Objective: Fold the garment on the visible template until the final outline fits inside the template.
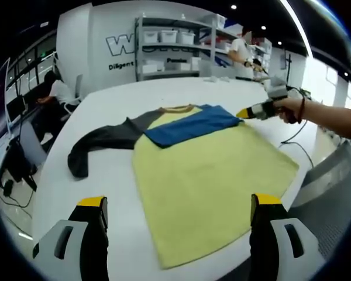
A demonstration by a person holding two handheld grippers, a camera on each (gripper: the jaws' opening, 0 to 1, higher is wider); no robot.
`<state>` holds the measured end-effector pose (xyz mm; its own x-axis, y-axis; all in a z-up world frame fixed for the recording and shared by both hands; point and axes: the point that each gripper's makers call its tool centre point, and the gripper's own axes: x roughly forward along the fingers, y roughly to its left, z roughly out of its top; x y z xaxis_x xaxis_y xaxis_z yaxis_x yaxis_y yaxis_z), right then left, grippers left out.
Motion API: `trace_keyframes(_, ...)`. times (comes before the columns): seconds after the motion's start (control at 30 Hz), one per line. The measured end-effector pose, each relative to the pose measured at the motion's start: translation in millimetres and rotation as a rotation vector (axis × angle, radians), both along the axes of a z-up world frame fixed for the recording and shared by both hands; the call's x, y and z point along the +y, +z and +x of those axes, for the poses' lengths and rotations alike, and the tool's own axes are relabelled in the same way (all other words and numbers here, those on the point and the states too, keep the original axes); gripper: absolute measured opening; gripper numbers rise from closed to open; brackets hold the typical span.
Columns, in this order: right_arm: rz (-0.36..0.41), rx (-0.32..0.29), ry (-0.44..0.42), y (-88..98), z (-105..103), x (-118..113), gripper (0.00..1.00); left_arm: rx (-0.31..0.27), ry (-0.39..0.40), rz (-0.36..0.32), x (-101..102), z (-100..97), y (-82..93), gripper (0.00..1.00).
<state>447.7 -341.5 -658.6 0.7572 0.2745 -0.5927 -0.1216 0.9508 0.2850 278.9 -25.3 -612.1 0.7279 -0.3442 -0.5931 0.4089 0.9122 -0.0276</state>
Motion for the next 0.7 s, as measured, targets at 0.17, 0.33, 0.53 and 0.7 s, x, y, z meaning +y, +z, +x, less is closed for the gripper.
trace_keyframes(0.17, -0.028, 0.015, -0.011, -5.9, -2, 7, 0.1, 0.0, 0.004, 0.0, 1, 0.2, -0.3, 0.99)
trace_keyframes(0.33, -0.086, 0.017, -0.029, -12.4, -5, 0, 0.01, -0.002, 0.004, -0.001, 2, 0.3, 0.3, 0.99)
trace_keyframes(0.53, -0.079, 0.016, -0.016, -12.3, -4, -4, 0.0, 0.0, 0.003, 0.002, 2, 0.3, 0.0, 0.99)
trace_keyframes(0.7, -0.12, 0.008, 0.024, -11.4, -3, -7, 0.0, 0.001, 0.004, 0.003, 2, 0.2, -0.1, 0.99)
